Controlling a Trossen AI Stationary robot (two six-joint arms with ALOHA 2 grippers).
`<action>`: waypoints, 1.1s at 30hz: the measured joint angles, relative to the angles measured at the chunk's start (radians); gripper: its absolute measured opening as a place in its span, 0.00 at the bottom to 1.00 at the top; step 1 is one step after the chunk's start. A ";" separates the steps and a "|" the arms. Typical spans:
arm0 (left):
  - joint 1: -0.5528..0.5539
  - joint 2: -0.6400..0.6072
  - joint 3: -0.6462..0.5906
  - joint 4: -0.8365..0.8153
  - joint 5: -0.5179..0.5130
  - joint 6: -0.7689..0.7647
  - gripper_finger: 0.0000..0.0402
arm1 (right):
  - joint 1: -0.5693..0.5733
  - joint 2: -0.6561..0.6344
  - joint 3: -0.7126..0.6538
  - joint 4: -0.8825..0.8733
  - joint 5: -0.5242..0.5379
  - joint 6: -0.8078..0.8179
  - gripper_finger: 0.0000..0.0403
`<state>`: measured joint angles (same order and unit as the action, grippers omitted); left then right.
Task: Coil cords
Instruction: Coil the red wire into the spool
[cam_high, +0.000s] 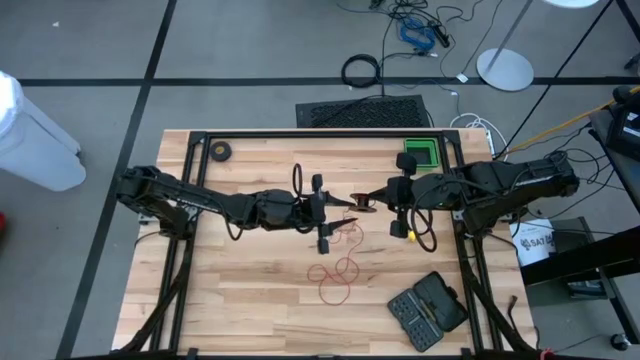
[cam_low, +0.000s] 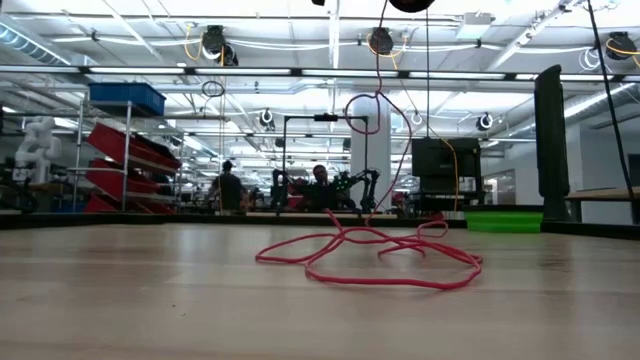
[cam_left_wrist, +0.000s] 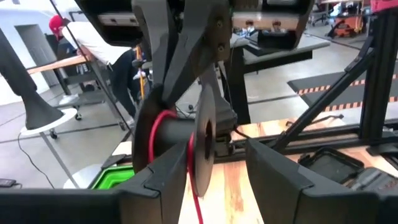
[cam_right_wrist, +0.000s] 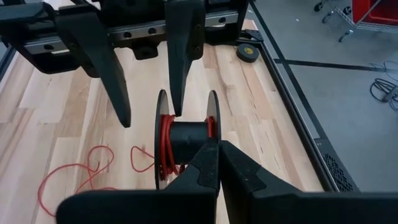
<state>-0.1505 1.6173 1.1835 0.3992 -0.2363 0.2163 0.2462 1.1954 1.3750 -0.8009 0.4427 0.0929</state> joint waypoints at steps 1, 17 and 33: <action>0.000 0.000 0.000 0.003 0.000 -0.001 0.40 | 0.000 0.000 0.000 0.000 0.000 0.000 0.00; 0.010 0.000 0.000 0.012 -0.055 -0.035 0.03 | -0.001 0.000 0.000 0.005 0.007 0.000 0.00; 0.010 -0.005 0.000 -0.031 -0.059 -0.028 0.01 | 0.074 0.000 0.000 -0.056 0.013 0.025 0.24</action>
<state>-0.1402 1.6126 1.1838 0.3685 -0.2955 0.1879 0.3207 1.1954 1.3750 -0.8569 0.4555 0.1181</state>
